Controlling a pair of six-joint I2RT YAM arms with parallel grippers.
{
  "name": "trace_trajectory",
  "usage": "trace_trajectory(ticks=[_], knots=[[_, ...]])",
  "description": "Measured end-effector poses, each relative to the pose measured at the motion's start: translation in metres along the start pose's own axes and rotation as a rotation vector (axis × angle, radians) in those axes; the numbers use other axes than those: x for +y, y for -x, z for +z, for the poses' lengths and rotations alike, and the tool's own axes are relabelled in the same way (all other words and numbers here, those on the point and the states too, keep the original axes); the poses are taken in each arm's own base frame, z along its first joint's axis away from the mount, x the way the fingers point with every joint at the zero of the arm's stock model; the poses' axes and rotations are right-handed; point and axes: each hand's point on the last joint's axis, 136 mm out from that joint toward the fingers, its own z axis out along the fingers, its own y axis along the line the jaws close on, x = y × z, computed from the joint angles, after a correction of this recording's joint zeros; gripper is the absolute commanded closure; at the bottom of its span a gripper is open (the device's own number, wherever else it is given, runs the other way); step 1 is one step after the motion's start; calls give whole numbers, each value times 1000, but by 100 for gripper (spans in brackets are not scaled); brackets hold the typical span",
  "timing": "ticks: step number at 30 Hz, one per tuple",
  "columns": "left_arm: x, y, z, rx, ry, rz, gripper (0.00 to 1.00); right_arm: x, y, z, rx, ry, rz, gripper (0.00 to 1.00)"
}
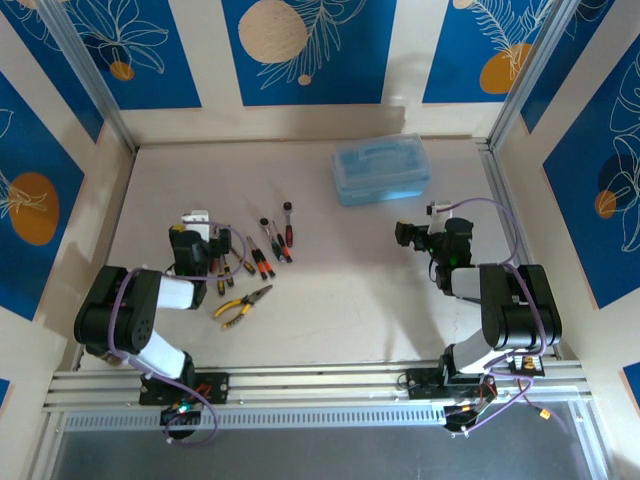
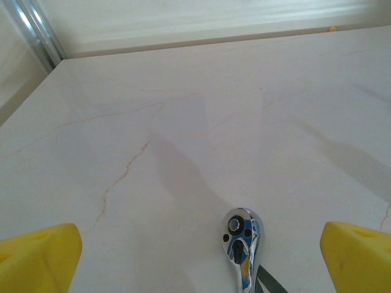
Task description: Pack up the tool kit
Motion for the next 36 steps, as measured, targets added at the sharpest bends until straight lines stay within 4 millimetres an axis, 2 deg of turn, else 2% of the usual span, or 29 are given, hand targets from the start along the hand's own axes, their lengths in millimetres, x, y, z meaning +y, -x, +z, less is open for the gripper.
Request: trace_trajectory(ticks=[13, 16, 18, 20, 23, 28, 30, 33, 35, 36], knots=[[0, 0, 0, 0, 2, 0, 0, 1, 0, 0, 1, 0, -1, 1], [1, 0, -1, 1, 7, 7, 0, 6, 0, -1, 9, -4, -18, 1], [0, 2, -4, -5, 13, 22, 0, 17, 4, -8, 21, 6, -37, 1], [0, 6, -10, 3, 28, 34, 0, 29, 19, -15, 24, 18, -48, 1], [7, 29, -17, 34, 60, 35, 0, 42, 60, -25, 13, 25, -27, 1], [7, 115, -12, 66, 61, 1, 0, 39, 146, -29, 23, -50, 122, 1], [3, 140, -11, 99, 38, -11, 0, 36, 166, -22, 55, -74, 202, 1], [-9, 154, -1, 205, -19, -7, 0, 31, 171, 0, 161, -125, 350, 1], [-19, 148, 10, 303, -56, -4, 0, 27, 160, 18, 251, -171, 457, 1], [-24, 138, 15, 360, -72, -1, 0, 25, 153, 26, 294, -196, 506, 1]])
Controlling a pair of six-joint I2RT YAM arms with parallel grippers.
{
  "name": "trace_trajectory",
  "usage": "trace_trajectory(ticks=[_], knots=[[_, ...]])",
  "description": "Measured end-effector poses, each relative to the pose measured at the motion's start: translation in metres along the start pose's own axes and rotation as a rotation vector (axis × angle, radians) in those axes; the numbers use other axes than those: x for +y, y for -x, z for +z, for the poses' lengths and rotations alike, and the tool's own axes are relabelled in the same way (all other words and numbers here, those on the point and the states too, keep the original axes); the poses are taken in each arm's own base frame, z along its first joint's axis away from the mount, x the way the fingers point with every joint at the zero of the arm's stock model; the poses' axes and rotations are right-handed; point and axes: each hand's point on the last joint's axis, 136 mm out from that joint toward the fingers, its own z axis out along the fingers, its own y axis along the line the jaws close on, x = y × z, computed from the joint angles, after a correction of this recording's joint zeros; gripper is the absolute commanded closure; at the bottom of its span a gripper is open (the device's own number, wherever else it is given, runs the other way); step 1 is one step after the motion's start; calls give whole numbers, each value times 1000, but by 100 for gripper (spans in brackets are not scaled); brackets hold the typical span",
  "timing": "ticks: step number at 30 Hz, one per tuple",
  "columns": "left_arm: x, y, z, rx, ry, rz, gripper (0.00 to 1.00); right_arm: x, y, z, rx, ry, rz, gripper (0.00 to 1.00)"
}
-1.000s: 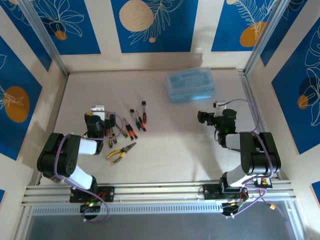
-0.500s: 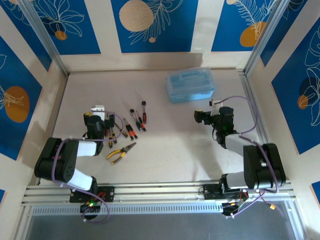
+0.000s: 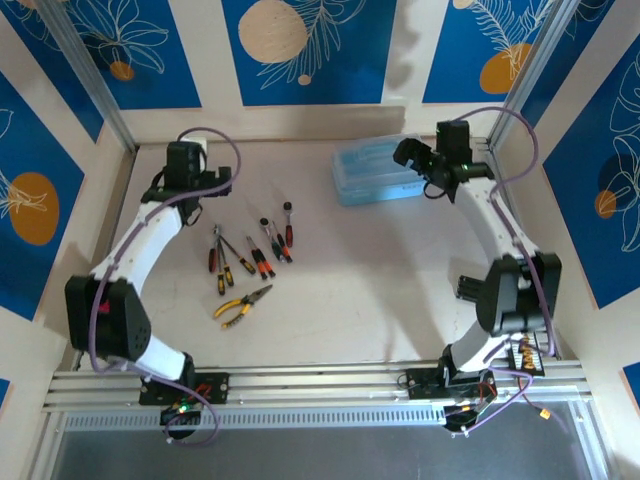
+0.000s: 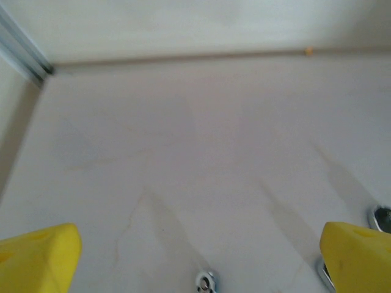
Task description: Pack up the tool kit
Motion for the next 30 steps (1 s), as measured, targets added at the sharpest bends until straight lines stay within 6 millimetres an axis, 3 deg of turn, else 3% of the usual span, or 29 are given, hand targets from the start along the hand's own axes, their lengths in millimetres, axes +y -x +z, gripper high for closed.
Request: trace_trajectory(ticks=[3, 6, 15, 30], knots=[[-7, -36, 14, 159, -27, 8, 0, -10, -19, 28, 108, -96, 123, 1], [-9, -63, 13, 263, -41, 15, 0, -12, -42, 46, 191, -168, 202, 1], [-10, -80, 5, 310, -57, 16, 0, -6, -66, 68, 244, -247, 368, 1], [-14, -89, 2, 321, -85, 14, 0, 8, -48, 94, 128, -148, 525, 1]])
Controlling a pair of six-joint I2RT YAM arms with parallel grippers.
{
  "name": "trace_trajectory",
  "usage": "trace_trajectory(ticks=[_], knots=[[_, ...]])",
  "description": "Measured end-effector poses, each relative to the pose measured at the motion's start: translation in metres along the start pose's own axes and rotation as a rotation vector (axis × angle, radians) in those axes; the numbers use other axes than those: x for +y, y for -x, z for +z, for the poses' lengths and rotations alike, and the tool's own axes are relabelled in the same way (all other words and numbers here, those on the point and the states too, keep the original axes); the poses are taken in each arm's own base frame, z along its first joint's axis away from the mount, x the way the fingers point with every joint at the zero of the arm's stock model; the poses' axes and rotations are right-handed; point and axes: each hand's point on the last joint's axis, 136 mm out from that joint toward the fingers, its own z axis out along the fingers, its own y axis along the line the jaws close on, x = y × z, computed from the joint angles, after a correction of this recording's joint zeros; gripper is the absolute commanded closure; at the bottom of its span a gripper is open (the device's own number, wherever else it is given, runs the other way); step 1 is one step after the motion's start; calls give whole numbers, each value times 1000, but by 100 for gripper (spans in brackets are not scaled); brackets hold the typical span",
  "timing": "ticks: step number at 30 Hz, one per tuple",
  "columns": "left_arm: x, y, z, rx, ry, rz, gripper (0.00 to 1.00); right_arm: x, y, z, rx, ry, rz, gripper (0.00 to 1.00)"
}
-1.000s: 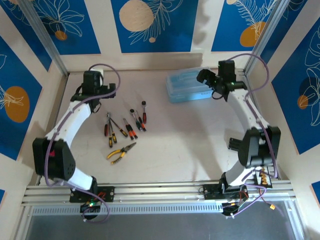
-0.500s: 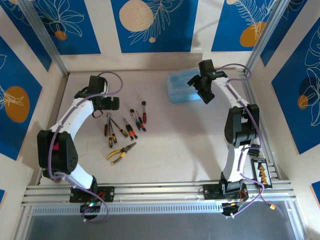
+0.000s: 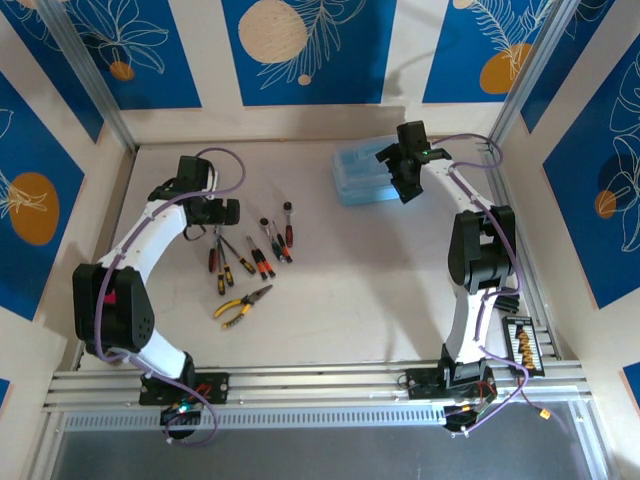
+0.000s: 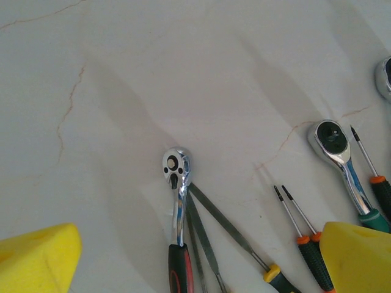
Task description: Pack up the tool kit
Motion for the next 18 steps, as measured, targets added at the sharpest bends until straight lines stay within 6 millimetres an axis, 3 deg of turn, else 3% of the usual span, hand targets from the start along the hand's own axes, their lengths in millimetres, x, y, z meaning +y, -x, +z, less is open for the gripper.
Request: trace_trajectory(ticks=[4, 9, 18], knots=[[0, -2, 0, -2, -4, 1, 0, 0, 0, 13, 1, -2, 26, 1], [0, -4, 2, 3, -3, 5, 0, 14, 4, 25, 4, 10, 50, 1], [0, -8, -1, 0, -3, 11, 0, 14, 7, 26, 38, -3, 25, 3]])
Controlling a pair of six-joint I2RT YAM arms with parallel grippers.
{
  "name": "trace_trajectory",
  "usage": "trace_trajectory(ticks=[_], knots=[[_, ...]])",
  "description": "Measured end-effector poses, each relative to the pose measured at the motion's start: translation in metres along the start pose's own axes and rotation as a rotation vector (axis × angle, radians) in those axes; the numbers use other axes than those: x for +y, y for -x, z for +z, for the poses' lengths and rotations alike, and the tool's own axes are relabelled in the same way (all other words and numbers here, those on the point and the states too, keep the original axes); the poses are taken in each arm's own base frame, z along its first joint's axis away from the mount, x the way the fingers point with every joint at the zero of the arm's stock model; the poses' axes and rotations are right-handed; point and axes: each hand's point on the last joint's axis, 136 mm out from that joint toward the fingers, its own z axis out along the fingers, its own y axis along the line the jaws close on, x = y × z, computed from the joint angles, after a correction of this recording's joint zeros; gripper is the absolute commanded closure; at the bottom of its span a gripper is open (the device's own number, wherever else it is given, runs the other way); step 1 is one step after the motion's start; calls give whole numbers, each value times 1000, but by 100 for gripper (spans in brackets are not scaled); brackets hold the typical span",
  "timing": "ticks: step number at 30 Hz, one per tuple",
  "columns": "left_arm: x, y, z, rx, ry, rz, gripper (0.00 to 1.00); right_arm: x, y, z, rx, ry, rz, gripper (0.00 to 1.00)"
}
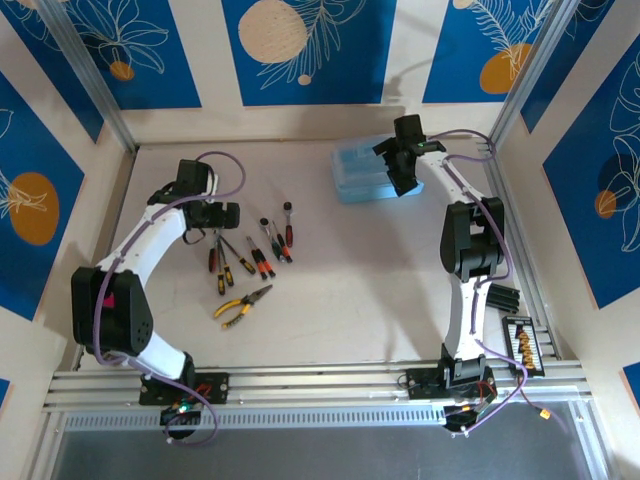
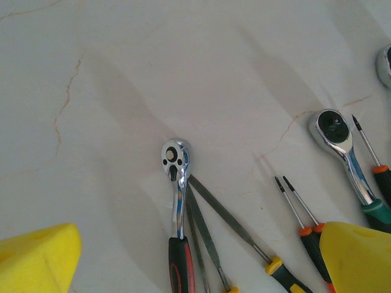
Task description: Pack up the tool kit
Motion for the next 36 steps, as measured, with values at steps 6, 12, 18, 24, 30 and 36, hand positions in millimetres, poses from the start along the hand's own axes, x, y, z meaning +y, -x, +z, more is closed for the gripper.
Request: trace_trajectory(ticks=[6, 12, 18, 24, 30, 36], knots=[[0, 1, -2, -7, -1, -1, 0, -15, 4, -9, 59, 12, -59, 6], [-1, 0, -3, -7, -9, -1, 0, -29, 3, -18, 105, 16, -161, 6], [-2, 1, -7, -18, -17, -2, 0, -39, -1, -25, 142, 37, -171, 1], [-3, 2, -9, -23, -20, -2, 0, -34, -5, -30, 163, 24, -172, 1], [-3, 3, -12, -30, -21, 2, 0, -6, 1, -40, 139, 63, -139, 1], [-4, 3, -12, -30, -27, 2, 0, 10, 3, -33, 112, 58, -32, 1]])
